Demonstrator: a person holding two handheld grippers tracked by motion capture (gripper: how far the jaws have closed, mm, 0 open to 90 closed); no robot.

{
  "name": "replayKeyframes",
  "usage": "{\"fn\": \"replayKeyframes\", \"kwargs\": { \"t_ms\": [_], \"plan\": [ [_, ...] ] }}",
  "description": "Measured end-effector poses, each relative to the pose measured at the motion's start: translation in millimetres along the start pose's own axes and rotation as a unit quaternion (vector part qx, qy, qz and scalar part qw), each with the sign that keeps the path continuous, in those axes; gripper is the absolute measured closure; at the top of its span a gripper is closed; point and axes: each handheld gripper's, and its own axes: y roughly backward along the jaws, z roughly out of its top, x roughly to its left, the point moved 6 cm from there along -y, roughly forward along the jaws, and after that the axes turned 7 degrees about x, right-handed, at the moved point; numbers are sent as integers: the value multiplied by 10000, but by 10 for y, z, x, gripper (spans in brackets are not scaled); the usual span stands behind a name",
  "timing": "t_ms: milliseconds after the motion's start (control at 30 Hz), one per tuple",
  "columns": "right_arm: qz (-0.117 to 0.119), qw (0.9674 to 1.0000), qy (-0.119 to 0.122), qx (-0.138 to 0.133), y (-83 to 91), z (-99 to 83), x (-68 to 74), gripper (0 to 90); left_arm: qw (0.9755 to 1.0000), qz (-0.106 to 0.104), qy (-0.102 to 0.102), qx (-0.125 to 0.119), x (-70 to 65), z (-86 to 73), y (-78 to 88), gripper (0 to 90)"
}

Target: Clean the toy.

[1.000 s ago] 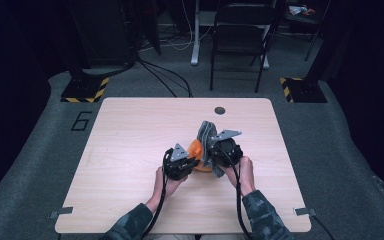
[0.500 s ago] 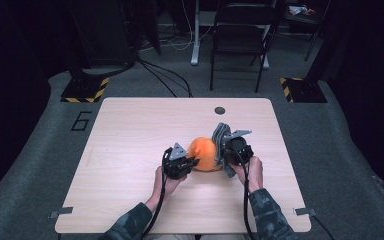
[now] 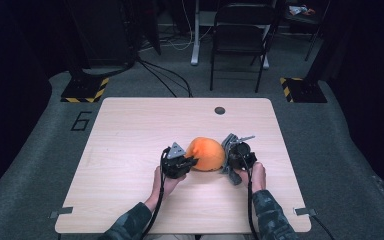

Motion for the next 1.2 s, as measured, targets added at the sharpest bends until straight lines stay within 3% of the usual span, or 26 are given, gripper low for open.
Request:
{"fn": "replayKeyframes", "kwargs": {
  "t_ms": [100,233,267,333,367,433,600,700,767,900,967,1100,1200],
  "plan": [
    [12,9998,-115,-171,163,54,-45,762,9999,-11,97,-34,28,-1,6,827],
    [312,9967,-64,-744,452,190,32,763,9999,34,98,-43,58,2,11,824],
    [366,9962,15,-789,473,205,67,763,10000,24,72,-14,66,-1,15,823],
    [709,9938,180,-843,456,223,186,763,9999,60,96,-10,82,-3,21,816],
    [654,9947,168,-779,420,220,231,764,9999,32,167,-10,84,-7,23,799],
    [606,9949,178,-783,366,222,250,765,9999,28,129,-47,92,3,49,726],
    [604,9952,112,-763,364,214,200,764,9988,409,-279,-2,-2,46,74,469],
    [577,9949,120,-815,363,237,212,764,9974,590,-402,69,-7,25,-6,419],
    [585,9948,141,-820,363,243,233,764,9969,681,-386,-15,10,11,-47,458],
    [564,9949,189,-811,356,247,245,764,9970,688,-358,-43,44,-32,-75,695],
    [546,9949,193,-822,370,253,254,764,9968,706,-351,-91,45,-27,-64,762],
    [449,9940,235,-970,487,294,302,763,9973,644,-309,-143,55,11,-5,818],
    [462,9916,451,-1118,618,343,424,762,9983,519,-161,-209,27,66,60,828]
  ]
}}
